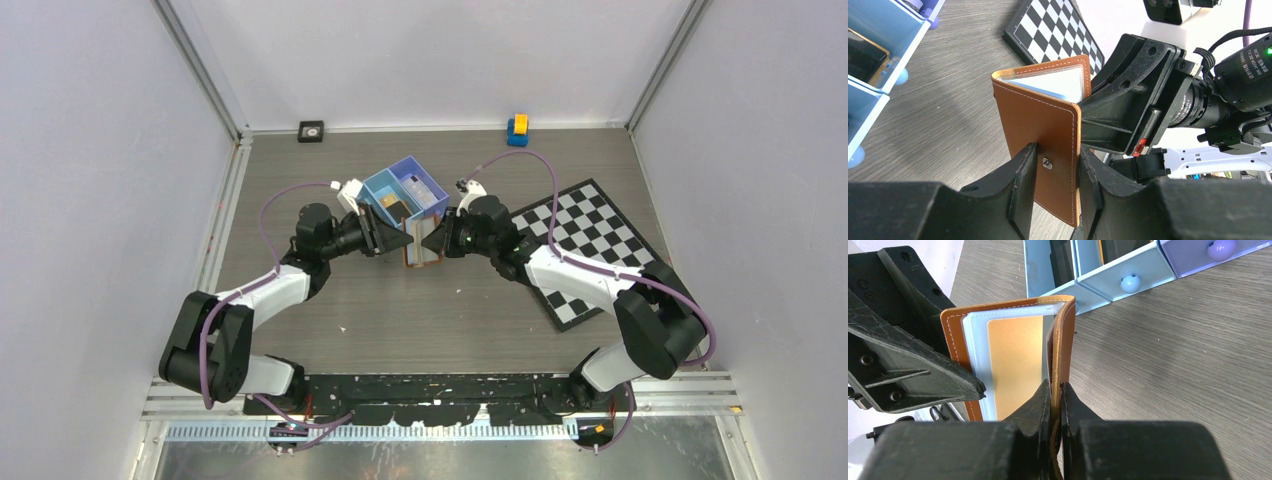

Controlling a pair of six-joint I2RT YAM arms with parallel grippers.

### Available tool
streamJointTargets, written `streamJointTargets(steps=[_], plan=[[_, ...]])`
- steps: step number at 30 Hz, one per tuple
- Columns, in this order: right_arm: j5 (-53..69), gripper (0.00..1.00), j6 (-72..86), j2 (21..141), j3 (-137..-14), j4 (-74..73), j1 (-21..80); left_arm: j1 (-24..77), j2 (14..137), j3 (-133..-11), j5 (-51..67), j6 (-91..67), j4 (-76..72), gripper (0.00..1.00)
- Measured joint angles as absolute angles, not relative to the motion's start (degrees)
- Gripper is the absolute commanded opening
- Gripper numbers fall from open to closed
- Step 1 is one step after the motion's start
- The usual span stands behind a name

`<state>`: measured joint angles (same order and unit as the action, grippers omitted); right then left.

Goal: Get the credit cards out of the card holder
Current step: Open the card holder.

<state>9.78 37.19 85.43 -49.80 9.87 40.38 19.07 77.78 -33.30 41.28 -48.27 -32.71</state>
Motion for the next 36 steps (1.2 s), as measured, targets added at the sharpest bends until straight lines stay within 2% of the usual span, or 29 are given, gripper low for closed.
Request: streamJointTargets(steps=[5,11,14,18,29,32,36], plan=[[9.82,0.01,37.41,85.43,-49.80,9.87,40.38,19.07,77.78,-33.30,41.45,-48.97,-33.01,0.35],[9.98,0.00,37.45,85.43,-49.80,9.89,40.36,19.07,77.78,-33.30,41.65,-49.17,-33.21,0.22],[9.96,0.00,37.43,85.43,-49.65,9.89,40.34,19.05,77.78,-33.30,41.63,-49.12,-33.19,0.20],[9.96,0.03,37.43,85.43,-49.58,9.89,40.27,19.05,77.91,-33.30,41.63,-49.15,-33.21,0.25],[10.50,0.04,37.47,85.41,-49.36,10.66,40.27,19.05,78.81,-33.30,42.70,-50.46,-35.83,0.27],[10.61,0.03,37.47,85.38,-49.17,10.76,40.27,19.05,79.11,-33.30,42.92,-50.65,-36.27,0.26],[10.61,0.03,37.47,85.34,-49.15,10.81,40.27,19.05,79.15,-33.30,42.98,-50.59,-36.36,0.19]])
